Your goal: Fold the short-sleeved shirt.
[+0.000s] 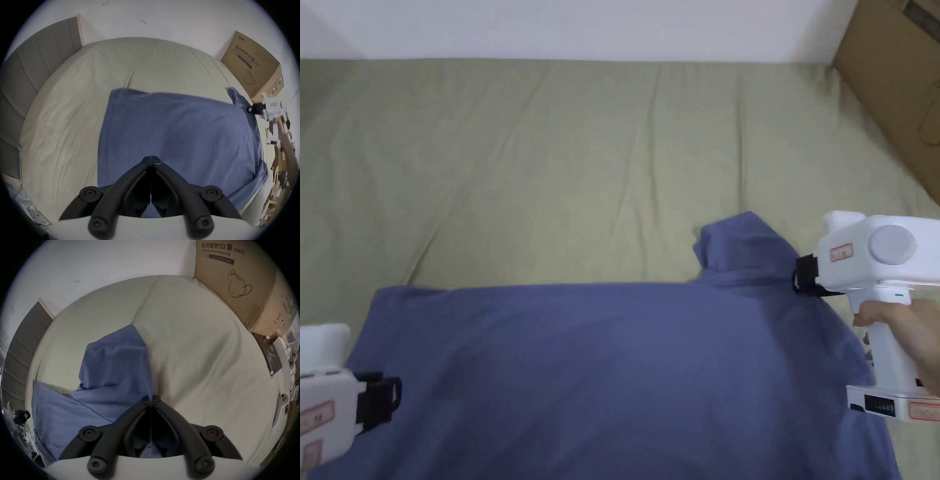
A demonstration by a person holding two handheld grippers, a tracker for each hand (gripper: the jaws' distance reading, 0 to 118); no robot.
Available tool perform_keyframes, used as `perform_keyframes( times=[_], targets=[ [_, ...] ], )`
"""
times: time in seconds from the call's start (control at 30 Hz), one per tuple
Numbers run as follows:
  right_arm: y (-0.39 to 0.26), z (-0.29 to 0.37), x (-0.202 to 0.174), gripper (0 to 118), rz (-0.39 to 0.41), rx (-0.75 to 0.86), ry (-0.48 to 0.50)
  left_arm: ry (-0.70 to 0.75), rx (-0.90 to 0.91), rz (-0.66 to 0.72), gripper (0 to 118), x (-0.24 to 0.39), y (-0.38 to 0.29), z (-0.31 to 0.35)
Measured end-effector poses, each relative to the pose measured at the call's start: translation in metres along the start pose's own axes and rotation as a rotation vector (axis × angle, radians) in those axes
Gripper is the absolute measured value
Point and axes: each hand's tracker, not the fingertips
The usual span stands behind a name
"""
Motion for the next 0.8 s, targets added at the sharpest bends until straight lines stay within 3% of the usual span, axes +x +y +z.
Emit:
perform_keyframes(
  times=[0.03, 0.07, 0.1, 0.17, 0.2, 0.47, 0.63, 0.67, 0.7, 0.77, 0.8],
  targets=[
    [-0.001, 0.002, -0.002, 0, 0.001, 0.006, -0.001, -0.002, 0.032, 0.029, 1, -0.004, 0.008, -0.003],
    [-0.001, 0.003, -0.003, 0, 0.009, 0.011, -0.006, -0.008, 0.044, 0.039, 17, -0.010, 0.017, -0.007],
    [0.000, 0.003, -0.003, 0, 0.022, 0.005, -0.007, -0.010, 0.046, 0.070, 42, -0.015, 0.029, -0.014],
    [-0.001, 0.005, -0.002, 0, 0.026, 0.002, -0.010, 0.063, -0.014, 0.075, 102, -0.024, 0.056, -0.036],
    [-0.001, 0.006, -0.001, 0, 0.024, 0.000, -0.008, 0.082, -0.029, 0.072, 111, -0.027, 0.064, -0.043],
    [-0.003, 0.010, -0.001, 0, 0.049, -0.004, -0.002, 0.154, -0.088, 0.077, 106, -0.041, 0.123, -0.108],
    [-0.007, 0.006, 0.000, 0, 0.042, -0.018, 0.003, 0.142, -0.131, 0.112, 92, -0.048, 0.119, -0.129],
    [-0.008, 0.007, 0.000, 0, 0.044, -0.020, 0.004, 0.151, -0.125, 0.109, 77, -0.046, 0.120, -0.126],
    [-0.009, 0.008, 0.000, 0, 0.044, -0.019, 0.008, 0.163, -0.101, 0.092, 55, -0.044, 0.121, -0.121],
    [-0.010, 0.014, 0.000, 0, 0.031, -0.014, 0.021, 0.090, -0.078, 0.089, 0, -0.047, 0.125, -0.113],
    [-0.010, 0.017, 0.000, 0, 0.021, -0.008, 0.035, 0.009, -0.088, 0.103, 0, -0.049, 0.126, -0.112]
  ],
)
